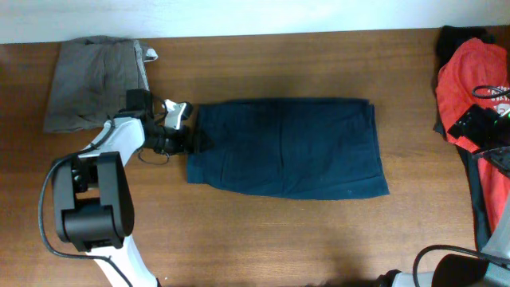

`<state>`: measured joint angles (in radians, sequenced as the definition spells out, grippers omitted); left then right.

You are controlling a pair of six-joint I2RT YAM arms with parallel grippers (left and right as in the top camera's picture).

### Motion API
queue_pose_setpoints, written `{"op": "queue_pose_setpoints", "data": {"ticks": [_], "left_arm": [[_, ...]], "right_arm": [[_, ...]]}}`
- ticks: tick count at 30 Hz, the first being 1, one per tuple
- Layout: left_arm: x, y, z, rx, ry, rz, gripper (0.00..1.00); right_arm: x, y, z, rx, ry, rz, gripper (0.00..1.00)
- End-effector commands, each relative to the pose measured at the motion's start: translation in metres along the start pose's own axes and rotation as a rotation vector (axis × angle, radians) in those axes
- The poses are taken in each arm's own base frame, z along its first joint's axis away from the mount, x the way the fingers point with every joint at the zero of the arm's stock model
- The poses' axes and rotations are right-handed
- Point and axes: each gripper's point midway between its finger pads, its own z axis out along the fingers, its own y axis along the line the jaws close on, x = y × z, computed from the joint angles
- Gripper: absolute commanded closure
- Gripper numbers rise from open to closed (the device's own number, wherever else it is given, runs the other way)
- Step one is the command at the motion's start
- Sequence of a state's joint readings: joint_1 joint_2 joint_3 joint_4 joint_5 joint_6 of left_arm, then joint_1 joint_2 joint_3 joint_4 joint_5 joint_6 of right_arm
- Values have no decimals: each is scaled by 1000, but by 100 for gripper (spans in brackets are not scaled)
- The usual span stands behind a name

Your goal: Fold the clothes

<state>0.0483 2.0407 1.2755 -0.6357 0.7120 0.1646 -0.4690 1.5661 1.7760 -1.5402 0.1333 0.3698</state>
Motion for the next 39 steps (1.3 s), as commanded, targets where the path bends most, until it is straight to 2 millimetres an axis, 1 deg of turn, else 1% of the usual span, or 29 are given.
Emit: {"op": "queue_pose_setpoints", "data": {"ticks": [1,4,6,7,8,10,11,12,13,14,16,22,24,26,28,34,36,37,39], "left_arm": [[27,23,26,-22,93,-69,1],[31,26,31,-20,106,-80,1],[30,24,31,-11,104,-81,2],[30,24,31,-9,103,-81,24],[30,24,31,-10,103,-80,34],[30,24,31,-9,104,-81,46],[30,24,31,-9,104,-81,48],[30,24,31,-9,104,-81,54],[30,24,31,-9,104,-81,62],[30,24,31,-9,104,-80,78],[30,24,31,-9,104,-81,99],[27,24,30,-11,97,-75,99],[22,24,27,-13,89,-73,99],[12,26,19,-17,72,-75,99],[4,29,9,-29,62,-86,99],[-20,56,-42,-142,39,-159,99],[-24,61,-56,-152,26,-182,99],[-25,66,-68,-161,21,-206,100],[-24,74,-82,-200,26,-251,99]], "right_arm": [[0,-2,1,8,1,8,1],[1,-2,1,8,1,8,1],[1,-2,1,8,1,8,1],[1,-2,1,8,1,8,1],[1,-2,1,8,1,8,1],[1,-2,1,8,1,8,1],[1,-2,1,8,1,8,1],[1,-2,1,8,1,8,1],[1,-2,1,8,1,8,1],[0,-2,1,8,1,8,1],[1,-2,1,8,1,8,1],[1,-2,1,8,1,8,1],[1,-2,1,8,1,8,1],[1,-2,1,8,1,8,1],[0,-2,1,8,1,8,1],[1,-2,1,8,1,8,1],[1,-2,1,8,1,8,1],[1,-2,1,8,1,8,1],[1,-2,1,8,1,8,1]]}}
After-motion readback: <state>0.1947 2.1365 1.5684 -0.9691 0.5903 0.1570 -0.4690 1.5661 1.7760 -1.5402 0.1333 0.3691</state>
